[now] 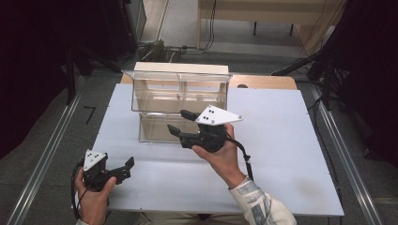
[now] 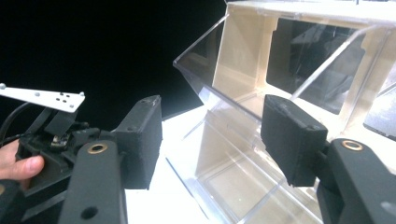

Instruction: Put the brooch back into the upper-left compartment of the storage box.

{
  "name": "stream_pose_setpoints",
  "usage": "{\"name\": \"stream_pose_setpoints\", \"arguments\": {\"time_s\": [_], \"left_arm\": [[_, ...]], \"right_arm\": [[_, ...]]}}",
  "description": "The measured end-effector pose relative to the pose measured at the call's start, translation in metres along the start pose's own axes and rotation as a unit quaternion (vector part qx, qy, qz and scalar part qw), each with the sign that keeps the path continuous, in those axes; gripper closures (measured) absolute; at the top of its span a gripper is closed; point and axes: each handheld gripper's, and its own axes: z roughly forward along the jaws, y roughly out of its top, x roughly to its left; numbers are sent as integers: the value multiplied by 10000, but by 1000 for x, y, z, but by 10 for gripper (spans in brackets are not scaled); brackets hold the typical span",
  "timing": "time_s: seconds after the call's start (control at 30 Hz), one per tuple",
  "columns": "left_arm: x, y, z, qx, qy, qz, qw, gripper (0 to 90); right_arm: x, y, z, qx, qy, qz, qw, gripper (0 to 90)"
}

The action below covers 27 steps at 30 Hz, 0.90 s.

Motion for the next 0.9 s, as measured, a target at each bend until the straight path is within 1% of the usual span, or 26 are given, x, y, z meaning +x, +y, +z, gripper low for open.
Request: {"name": "stream_pose_setpoints", "arguments": {"time_s": [0.03, 0.13, 0.17, 0.23, 0.5, 0.57, 0.63, 0.67, 0.7, 0.73, 0.77, 0.8, 0.83, 0.9], "left_arm": [[0, 0, 0, -4, -2, -7, 10000, 14], [0, 0, 0, -6, -2, -9, 10000, 14], [0, 0, 0, -7, -4, -10, 10000, 14], [0, 0, 0, -5, -2, -7, 10000, 14], [0, 0, 0, -8, 5, 5, 10000, 14], [-1, 0, 0, -11, 9, 2, 10000, 14], [0, 0, 0, -13, 12, 4, 10000, 14], [0, 0, 0, -10, 12, 2, 10000, 14], [0, 0, 0, -9, 9, 9, 10000, 14], [0, 0, 0, -20, 13, 2, 10000, 14], [0, 0, 0, -20, 13, 2, 10000, 14], [0, 0, 0, -20, 13, 1, 10000, 14], [0, 0, 0, -18, 11, 3, 10000, 14], [-1, 0, 0, -20, 9, 6, 10000, 14]], "right_arm": [[0, -3, -3, 3, 11, 8, 10000, 353], [0, -8, -6, 30, 5, 20, 10000, 350], [0, -13, -10, 70, -20, 36, 10000, 340], [-1, -16, -11, 75, -21, 67, 9999, 334], [-11, -40, -25, 256, -231, 193, 9992, 310], [-14, -46, -30, 280, -295, 217, 9989, 307], [-20, -55, -38, 350, -432, 261, 9981, 302], [-20, -55, -38, 350, -432, 261, 9981, 302], [-24, -62, -45, 393, -555, 303, 9972, 302], [-27, -66, -48, 406, -606, 327, 9968, 301], [-27, -66, -48, 406, -606, 327, 9968, 301], [-30, -69, -51, 434, -655, 363, 9963, 301], [-37, -77, -59, 494, -800, 423, 9947, 297], [-39, -79, -62, 507, -845, 421, 9942, 295]]}}
